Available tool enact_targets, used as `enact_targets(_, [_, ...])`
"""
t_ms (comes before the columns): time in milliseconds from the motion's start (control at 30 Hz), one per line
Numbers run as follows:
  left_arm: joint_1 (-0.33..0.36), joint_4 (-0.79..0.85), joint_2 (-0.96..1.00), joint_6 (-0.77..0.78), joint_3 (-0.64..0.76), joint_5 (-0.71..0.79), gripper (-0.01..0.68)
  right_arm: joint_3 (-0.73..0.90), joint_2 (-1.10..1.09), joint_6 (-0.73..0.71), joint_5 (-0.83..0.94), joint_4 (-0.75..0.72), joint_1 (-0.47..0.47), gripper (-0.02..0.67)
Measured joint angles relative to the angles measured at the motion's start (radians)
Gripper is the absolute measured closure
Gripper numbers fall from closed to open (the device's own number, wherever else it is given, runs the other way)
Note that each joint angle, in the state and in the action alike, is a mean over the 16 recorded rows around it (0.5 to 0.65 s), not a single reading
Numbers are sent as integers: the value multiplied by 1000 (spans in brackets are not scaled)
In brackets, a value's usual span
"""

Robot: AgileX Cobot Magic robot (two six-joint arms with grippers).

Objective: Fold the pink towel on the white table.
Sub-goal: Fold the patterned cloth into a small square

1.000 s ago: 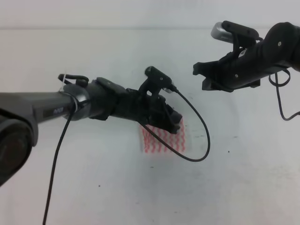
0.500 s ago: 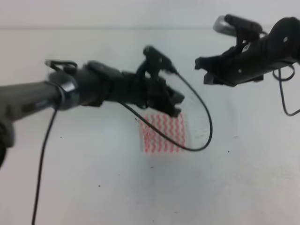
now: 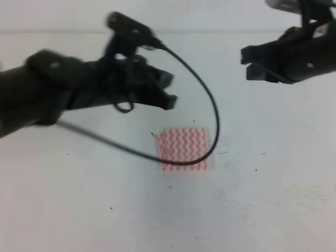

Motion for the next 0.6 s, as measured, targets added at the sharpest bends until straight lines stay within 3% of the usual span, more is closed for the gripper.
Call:
enact_targets(300, [0, -87, -433, -8, 365, -208, 677, 225, -322, 1, -45, 7, 13, 667])
enact_targets(600, [0, -167, -924, -12, 703, -290, 677, 466, -672, 2, -73, 3, 14, 667])
